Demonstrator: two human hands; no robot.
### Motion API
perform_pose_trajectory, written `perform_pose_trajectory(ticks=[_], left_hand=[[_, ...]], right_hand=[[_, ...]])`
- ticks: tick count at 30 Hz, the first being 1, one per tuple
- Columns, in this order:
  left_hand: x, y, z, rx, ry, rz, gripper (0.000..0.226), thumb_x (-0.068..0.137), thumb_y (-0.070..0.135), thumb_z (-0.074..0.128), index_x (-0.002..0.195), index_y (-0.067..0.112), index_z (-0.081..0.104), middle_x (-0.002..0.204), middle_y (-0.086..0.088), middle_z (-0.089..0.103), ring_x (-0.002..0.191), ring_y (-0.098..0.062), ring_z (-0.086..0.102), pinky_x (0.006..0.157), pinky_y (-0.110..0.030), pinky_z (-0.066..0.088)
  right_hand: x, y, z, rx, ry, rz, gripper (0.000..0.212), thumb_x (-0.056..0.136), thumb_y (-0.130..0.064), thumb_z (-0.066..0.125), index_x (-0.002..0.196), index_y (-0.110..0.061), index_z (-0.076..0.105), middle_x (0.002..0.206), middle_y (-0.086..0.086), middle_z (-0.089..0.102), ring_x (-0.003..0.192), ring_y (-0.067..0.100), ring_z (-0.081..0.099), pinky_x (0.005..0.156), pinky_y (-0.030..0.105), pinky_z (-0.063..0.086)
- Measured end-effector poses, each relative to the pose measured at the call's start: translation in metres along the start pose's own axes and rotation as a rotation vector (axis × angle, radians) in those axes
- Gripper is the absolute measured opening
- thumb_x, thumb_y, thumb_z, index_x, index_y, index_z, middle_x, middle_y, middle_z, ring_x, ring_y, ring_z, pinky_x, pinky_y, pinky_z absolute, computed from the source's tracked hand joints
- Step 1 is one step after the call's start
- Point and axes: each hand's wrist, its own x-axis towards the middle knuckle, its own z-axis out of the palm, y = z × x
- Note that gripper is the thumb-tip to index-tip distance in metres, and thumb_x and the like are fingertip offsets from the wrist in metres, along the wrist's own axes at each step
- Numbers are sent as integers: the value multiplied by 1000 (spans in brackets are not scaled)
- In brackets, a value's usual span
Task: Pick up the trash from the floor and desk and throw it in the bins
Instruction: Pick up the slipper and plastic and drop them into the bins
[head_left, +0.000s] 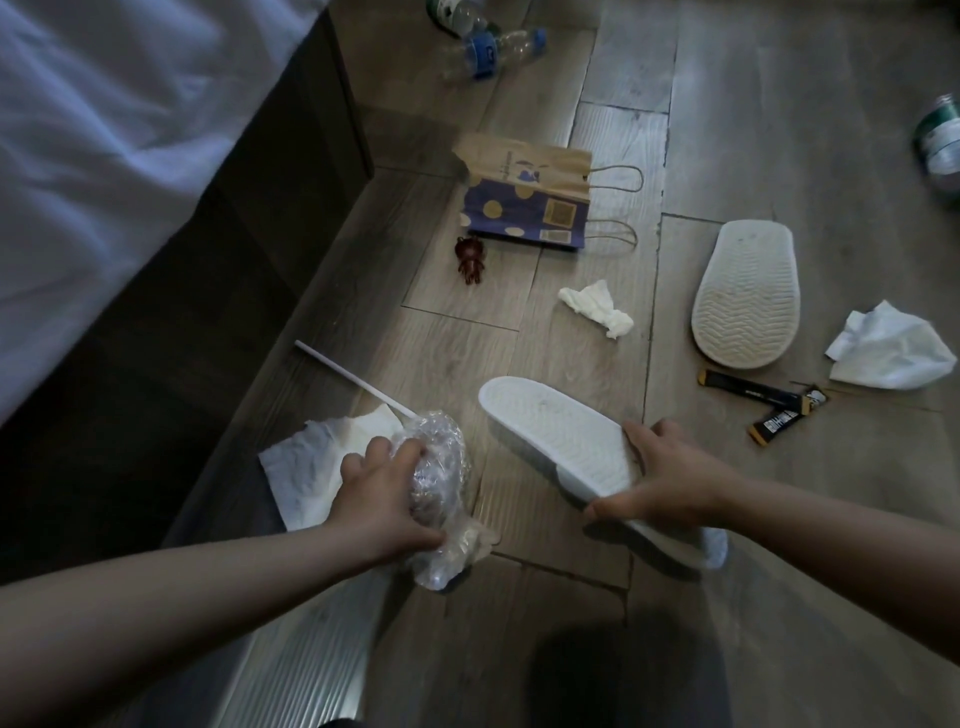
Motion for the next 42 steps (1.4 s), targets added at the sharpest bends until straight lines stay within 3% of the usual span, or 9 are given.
perform_pose_trajectory(ticks=[10, 13, 18, 22, 25, 31, 35, 39, 42], left_hand=[[2, -6, -13, -84, 60, 6, 81, 54, 48, 78, 125, 37, 40, 113, 7, 33, 112, -26, 34, 86, -30, 31], [-1, -3, -19, -136, 82, 3, 82, 56, 48, 79, 128, 38, 40, 123, 5, 37, 117, -26, 35, 88, -30, 31], [2, 6, -49, -215, 178, 72, 82, 58, 42, 82, 129, 34, 44, 128, 4, 42, 116, -24, 45, 96, -37, 42], [23, 20, -88, -273, 248, 91, 80, 59, 40, 84, 128, 33, 45, 123, 5, 42, 100, -19, 52, 81, -34, 50], [40, 34, -114, -368, 261, 71, 74, 55, 41, 83, 118, 40, 44, 113, 7, 37, 94, -14, 49, 62, -20, 44], [45, 75, -160, -477, 292, 116, 75, 51, 47, 80, 112, 56, 36, 115, 17, 31, 100, -7, 45, 76, -28, 51], [18, 109, -189, -431, 279, 128, 78, 57, 39, 83, 124, 41, 44, 112, 19, 30, 111, -11, 43, 82, -22, 45], [-30, 136, -235, -357, 226, 115, 78, 58, 45, 80, 128, 38, 45, 119, 13, 34, 113, -17, 42, 92, -40, 48], [-69, 159, -282, -368, 248, 89, 77, 56, 44, 80, 126, 37, 47, 116, 13, 34, 111, -19, 43, 91, -40, 47]], right_hand=[[-1, 5, -1, 24, -6, 26, 120, 54, -71, 75, 148, -32, 12, 131, 2, 28, 110, 19, 37, 93, 34, 42], [-5, 2, -5, 41, 6, 25, 118, 57, -69, 75, 149, -31, 12, 133, 4, 29, 117, 23, 39, 94, 35, 41], [-16, -4, -26, 119, 79, -21, 114, 57, -70, 75, 148, -34, 16, 125, 1, 33, 108, 17, 40, 89, 31, 41], [-22, 0, -53, 189, 158, -7, 112, 57, -70, 75, 147, -33, 19, 122, -1, 32, 111, 18, 40, 92, 35, 43], [-22, 4, -74, 228, 243, -1, 110, 55, -72, 74, 145, -36, 22, 124, 1, 35, 110, 19, 42, 90, 33, 42], [-29, -11, -111, 279, 327, -10, 114, 42, -82, 63, 141, -46, 18, 109, -10, 33, 99, 9, 41, 75, 23, 38], [-53, -28, -133, 361, 297, 93, 110, 44, -79, 68, 140, -43, 27, 109, -6, 34, 99, 12, 38, 82, 30, 38], [-113, -44, -156, 486, 289, 151, 99, 47, -74, 72, 135, -39, 42, 119, -1, 43, 108, 15, 45, 95, 35, 45], [-172, -58, -187, 642, 292, 138, 90, 46, -71, 74, 126, -36, 53, 120, -2, 56, 106, 13, 56, 92, 40, 52]])
